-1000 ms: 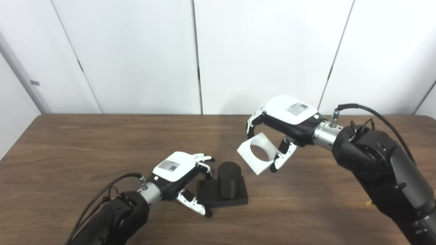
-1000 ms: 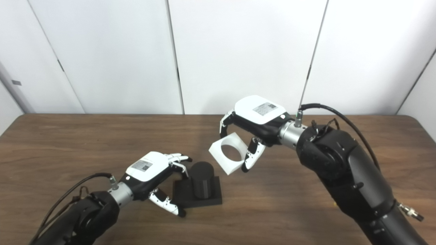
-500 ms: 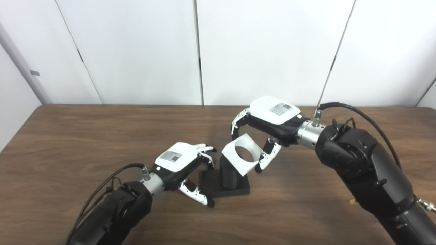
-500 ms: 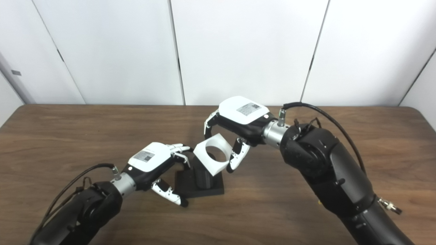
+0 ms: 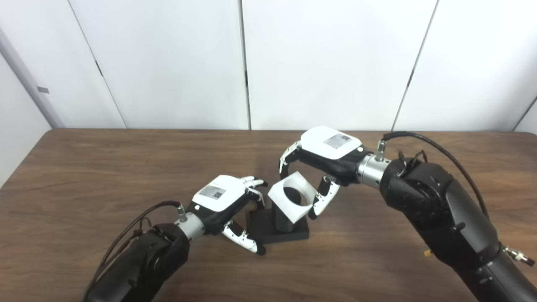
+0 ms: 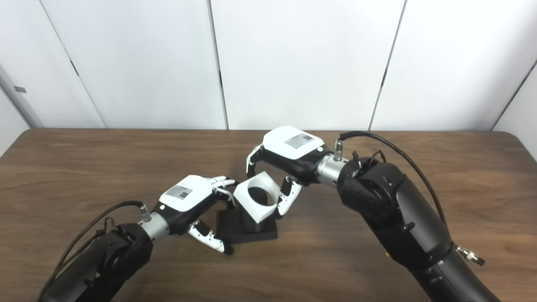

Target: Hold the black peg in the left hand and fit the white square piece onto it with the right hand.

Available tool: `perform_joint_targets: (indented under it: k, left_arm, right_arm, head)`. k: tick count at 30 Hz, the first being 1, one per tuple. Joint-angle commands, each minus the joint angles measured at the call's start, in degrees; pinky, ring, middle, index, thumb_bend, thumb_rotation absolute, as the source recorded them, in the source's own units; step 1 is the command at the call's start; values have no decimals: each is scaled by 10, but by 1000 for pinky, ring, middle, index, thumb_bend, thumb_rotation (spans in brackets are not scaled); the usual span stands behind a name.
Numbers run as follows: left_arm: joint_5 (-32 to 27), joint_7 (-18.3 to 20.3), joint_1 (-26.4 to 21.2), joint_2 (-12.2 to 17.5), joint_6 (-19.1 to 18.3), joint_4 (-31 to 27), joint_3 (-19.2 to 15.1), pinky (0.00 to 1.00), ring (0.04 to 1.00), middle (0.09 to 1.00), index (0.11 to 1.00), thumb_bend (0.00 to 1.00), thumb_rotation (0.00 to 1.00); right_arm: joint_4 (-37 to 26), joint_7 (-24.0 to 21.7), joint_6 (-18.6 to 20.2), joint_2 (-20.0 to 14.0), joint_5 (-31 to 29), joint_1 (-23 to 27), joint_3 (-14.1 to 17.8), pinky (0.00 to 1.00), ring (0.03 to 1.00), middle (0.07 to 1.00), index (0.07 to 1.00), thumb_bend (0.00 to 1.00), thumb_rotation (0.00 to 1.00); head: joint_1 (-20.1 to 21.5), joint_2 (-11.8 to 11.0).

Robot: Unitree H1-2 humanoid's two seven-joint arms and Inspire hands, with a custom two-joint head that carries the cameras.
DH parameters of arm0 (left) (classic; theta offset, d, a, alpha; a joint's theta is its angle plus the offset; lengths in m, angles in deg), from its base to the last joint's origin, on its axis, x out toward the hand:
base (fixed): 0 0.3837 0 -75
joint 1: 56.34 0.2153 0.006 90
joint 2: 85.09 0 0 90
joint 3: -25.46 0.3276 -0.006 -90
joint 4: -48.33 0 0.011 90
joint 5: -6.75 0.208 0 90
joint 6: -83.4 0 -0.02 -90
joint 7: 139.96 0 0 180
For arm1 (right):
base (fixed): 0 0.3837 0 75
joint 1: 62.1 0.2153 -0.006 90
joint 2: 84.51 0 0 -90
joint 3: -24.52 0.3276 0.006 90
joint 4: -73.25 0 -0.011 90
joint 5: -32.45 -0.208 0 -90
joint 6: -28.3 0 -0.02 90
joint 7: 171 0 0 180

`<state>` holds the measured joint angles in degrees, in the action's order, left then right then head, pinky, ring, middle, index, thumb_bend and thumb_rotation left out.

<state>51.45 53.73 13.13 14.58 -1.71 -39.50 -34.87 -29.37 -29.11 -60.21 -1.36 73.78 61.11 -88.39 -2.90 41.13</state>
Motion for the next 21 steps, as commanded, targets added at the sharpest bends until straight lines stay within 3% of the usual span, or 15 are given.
perform_joint_targets:
  k: [1, 21]
  left_arm:
    - [24, 42, 13, -1, -4, 13, 25, 869, 928, 912, 489, 523, 68]
    - [32, 37, 12, -13, -1, 15, 35, 844, 910, 903, 489, 523, 69]
  right_arm:
    - [-1, 10, -5, 2, -1, 14, 3, 817, 806, 749, 475, 522, 135]
    - [23, 6, -8, 18, 13, 17, -27, 852, 818, 750, 475, 521, 135]
  head:
    - [0, 0]
    - [-9, 5]
